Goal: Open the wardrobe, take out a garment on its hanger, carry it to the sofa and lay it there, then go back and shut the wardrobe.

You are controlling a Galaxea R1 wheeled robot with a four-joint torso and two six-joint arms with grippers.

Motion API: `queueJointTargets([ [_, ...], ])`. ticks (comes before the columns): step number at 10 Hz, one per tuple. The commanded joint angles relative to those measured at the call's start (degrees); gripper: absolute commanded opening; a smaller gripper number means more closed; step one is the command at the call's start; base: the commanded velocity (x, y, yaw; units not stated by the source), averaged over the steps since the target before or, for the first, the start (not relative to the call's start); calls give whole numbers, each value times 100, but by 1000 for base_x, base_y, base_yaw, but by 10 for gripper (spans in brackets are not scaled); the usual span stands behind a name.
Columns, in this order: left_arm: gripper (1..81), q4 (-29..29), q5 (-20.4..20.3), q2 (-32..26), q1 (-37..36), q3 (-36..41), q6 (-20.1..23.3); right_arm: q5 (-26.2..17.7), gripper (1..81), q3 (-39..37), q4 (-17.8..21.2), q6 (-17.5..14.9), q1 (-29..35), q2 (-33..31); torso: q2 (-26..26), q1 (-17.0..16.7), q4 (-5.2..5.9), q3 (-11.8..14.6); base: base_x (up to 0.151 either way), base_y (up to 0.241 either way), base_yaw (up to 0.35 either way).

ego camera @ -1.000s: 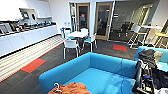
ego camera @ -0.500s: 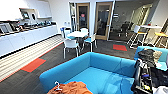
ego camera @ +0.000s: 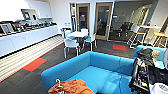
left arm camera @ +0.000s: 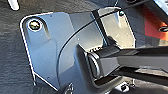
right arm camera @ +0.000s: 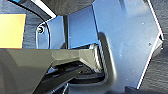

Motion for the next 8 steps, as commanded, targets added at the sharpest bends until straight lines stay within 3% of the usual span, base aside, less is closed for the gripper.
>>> queueJointTargets([
  [1,811,43,171,-62,-256,-38,15,-277,811,19,-45,-18,141,51,0,7,0,0,-82,0,0],
  [8,811,35,162,-71,-256,-38,-3,-268,811,10,-37,-10,97,51,-4,7,0,2,-12,0,0],
])
